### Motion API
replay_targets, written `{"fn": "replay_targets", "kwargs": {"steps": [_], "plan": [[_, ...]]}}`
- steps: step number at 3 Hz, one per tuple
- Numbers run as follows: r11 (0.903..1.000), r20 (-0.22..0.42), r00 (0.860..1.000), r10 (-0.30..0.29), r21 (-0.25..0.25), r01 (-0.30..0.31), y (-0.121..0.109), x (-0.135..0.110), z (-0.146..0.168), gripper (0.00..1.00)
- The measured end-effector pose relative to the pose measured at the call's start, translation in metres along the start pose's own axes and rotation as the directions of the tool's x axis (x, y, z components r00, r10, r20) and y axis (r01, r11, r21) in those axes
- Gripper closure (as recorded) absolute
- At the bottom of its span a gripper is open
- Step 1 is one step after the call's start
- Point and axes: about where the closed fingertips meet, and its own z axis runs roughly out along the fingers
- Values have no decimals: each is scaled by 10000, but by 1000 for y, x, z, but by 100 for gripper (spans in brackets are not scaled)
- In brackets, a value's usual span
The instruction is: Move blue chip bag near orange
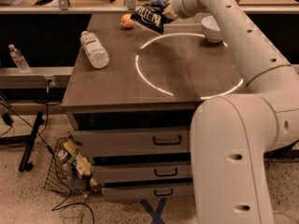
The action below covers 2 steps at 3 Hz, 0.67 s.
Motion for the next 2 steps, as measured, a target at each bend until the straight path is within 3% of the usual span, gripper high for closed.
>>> {"fn": "replay_targets", "kwargs": {"steps": [2], "plan": [[9992, -409, 9984, 383, 120, -379, 2, 19, 33, 100]]}}
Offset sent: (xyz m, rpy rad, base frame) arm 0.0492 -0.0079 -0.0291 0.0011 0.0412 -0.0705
